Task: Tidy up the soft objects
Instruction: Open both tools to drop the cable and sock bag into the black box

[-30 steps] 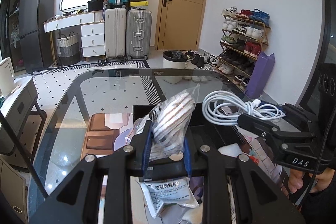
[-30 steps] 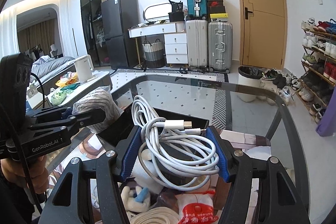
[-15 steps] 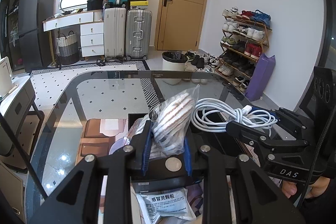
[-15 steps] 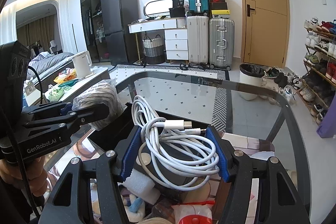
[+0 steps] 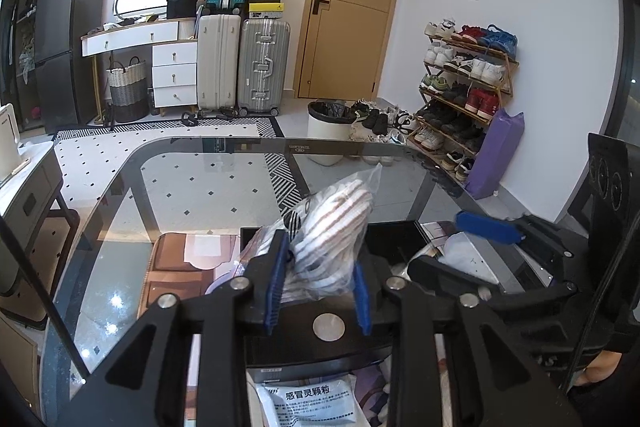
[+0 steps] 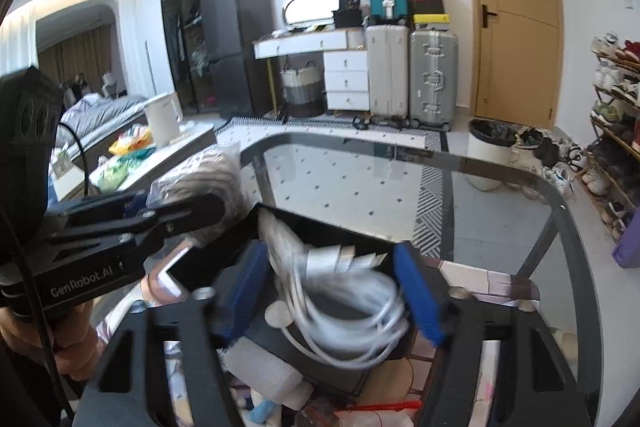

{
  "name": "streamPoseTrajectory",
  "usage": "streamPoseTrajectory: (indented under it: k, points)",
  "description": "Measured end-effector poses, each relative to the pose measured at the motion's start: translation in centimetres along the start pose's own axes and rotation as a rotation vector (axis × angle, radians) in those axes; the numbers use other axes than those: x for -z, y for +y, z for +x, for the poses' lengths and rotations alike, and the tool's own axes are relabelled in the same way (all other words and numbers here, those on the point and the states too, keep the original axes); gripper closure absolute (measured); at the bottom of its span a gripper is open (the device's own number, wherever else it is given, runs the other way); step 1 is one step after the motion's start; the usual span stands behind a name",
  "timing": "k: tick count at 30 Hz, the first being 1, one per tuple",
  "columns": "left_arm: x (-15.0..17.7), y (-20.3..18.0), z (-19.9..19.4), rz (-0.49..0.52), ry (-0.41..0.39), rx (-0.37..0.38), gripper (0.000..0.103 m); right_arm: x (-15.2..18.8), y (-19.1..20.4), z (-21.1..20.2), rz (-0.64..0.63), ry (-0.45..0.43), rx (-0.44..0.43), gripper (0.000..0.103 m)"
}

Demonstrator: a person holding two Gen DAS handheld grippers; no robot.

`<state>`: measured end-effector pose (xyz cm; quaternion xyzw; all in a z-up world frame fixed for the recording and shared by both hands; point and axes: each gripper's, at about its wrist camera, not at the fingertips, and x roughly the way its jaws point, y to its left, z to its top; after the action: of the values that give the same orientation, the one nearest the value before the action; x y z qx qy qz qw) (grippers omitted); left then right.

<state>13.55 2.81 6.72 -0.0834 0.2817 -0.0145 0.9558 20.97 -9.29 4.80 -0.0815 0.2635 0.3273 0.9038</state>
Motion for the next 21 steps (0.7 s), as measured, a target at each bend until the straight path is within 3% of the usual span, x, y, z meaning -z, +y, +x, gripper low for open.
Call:
streamPoseTrajectory:
  k: [2,5,7,8,9,15,21]
  points:
    - [0.1,-0.1,0.1,0.005,0.011,0.010,0.052,0.1,-0.1,-0.1,0.006,0.001,-0.001,0.019]
    - [0.3,-0.5,0.1,0.031,0.023,0.003,0.048,0.6,-0.6,-0.8,0.012,0.000,0.016,0.014]
    - [0.5,-0.8,0.0,0.047,0.032,-0.003,0.038,1.1,-1.0,-1.2,0.021,0.000,0.025,0.011]
    - [0.6,-0.9,-0.2,0.050,0.029,-0.010,0.020,1.3,-1.2,-1.6,0.031,-0.002,0.029,0.009]
    - [0.7,-1.0,-0.6,0.052,0.010,-0.027,0.010,1.5,-1.5,-1.9,0.038,-0.003,0.032,0.006]
    - [0.9,-0.7,-1.5,0.058,-0.011,-0.034,0.000,2.5,-2.6,-3.6,0.073,-0.020,0.056,0.004]
    - [1.7,-0.7,-2.3,0.076,-0.009,-0.059,0.000,3.1,-2.9,-4.9,0.104,-0.034,0.054,0.001]
